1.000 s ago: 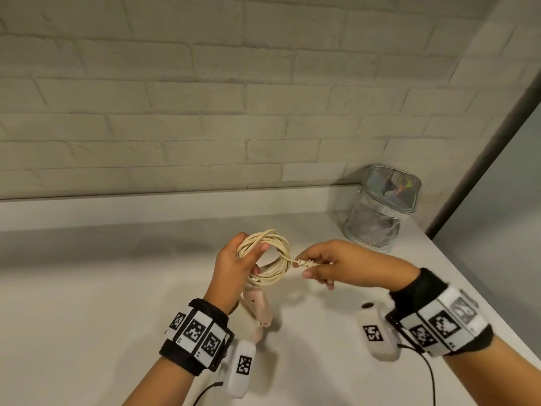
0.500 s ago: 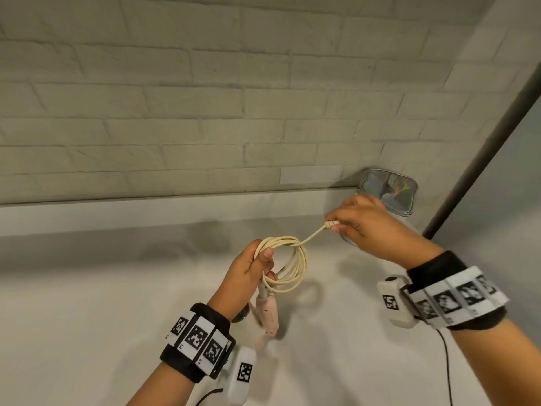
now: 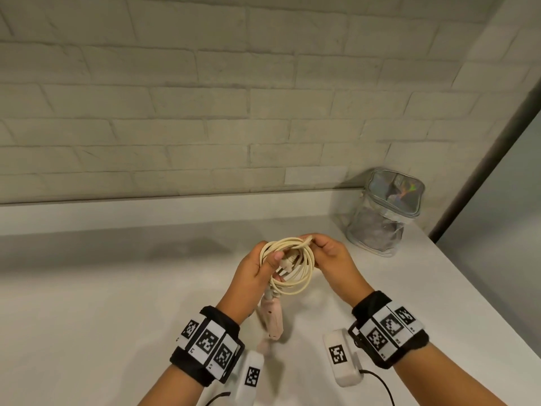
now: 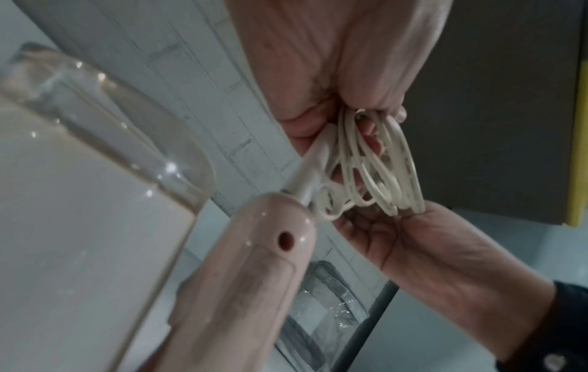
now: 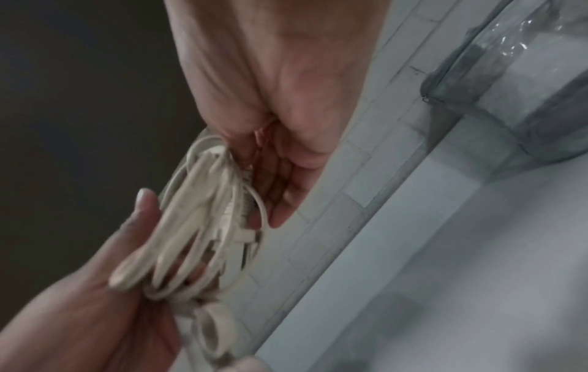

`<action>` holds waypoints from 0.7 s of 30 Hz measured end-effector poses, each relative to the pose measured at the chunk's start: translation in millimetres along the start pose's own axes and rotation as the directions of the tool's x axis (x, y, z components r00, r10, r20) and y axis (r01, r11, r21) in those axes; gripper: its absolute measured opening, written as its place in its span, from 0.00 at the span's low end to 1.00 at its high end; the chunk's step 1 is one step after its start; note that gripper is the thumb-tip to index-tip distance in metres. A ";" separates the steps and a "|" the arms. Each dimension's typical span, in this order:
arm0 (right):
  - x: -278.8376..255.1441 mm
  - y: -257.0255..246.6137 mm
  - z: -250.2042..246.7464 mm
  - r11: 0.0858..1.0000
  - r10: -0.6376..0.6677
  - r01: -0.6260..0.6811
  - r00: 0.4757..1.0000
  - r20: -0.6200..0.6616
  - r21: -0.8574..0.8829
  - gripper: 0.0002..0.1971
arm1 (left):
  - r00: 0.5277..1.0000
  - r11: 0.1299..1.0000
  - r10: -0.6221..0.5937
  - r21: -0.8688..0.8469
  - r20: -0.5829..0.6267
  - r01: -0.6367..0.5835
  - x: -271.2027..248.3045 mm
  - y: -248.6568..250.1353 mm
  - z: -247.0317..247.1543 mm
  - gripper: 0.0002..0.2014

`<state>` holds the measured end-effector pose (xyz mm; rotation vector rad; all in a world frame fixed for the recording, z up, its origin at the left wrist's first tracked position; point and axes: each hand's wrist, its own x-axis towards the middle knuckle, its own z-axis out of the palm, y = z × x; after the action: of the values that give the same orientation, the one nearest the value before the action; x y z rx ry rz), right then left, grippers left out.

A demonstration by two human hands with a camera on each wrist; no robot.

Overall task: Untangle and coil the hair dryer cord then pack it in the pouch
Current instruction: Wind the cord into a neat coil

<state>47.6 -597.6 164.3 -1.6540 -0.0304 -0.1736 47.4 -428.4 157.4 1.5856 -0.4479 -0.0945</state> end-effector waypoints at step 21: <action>-12.1 -4.3 4.5 0.979 0.204 -0.202 0.920 0.334 -0.040 0.25 | 0.978 0.959 0.142 0.264 -0.152 -0.098 8.5 -10.1 -1.6 0.06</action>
<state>35.5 -591.7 166.6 -1.6630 -0.1174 0.2703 58.0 -429.7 149.4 1.7979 -0.4349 0.1986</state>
